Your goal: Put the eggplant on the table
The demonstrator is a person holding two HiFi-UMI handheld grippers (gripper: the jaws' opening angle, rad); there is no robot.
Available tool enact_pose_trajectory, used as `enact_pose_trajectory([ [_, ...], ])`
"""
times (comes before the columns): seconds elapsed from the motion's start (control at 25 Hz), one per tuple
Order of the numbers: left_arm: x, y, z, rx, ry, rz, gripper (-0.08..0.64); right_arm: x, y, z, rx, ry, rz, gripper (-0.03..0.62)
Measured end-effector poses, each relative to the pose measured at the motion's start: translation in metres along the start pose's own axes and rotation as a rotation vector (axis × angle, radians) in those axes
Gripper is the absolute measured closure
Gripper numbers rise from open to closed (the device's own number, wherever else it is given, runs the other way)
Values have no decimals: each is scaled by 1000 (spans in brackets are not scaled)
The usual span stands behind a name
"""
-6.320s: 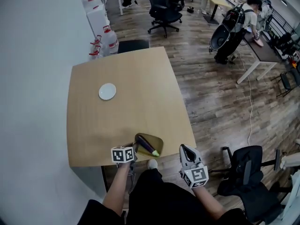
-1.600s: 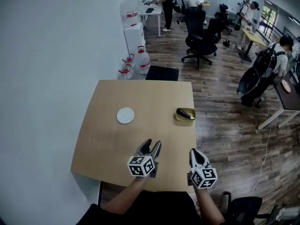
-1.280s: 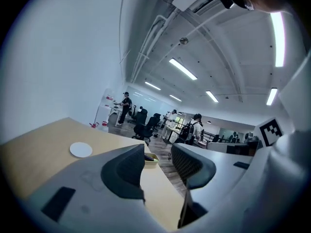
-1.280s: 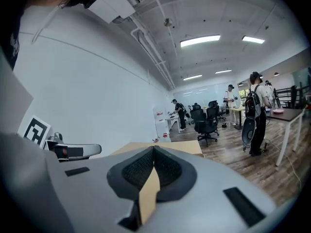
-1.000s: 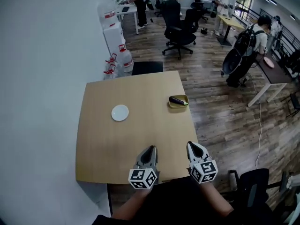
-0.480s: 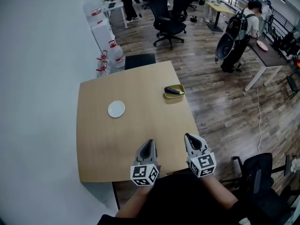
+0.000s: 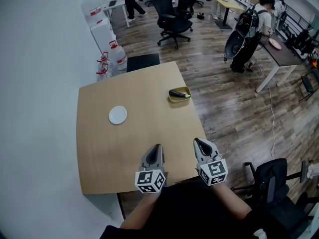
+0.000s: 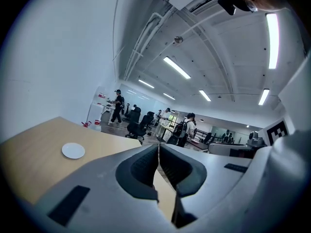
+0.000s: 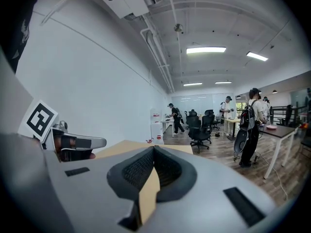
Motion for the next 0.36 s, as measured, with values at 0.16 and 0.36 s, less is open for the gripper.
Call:
enact_pose_trajectory([
  [0.16, -7, -4, -11, -9, 13, 8, 538, -4, -8, -2, -2, 4, -2, 532],
  [0.36, -8, -12, -23, -12, 27, 14, 538, -4, -21, -5, 4, -1, -7, 532],
])
Point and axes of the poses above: the fingertips, and each gripper's own axes: z backward along the fingers, y to its left, x out of its top, the point moved 6 cm from there along z, backward along the fingers, and after that the axes turned 12 degrees about z, right-handed, at the moved point
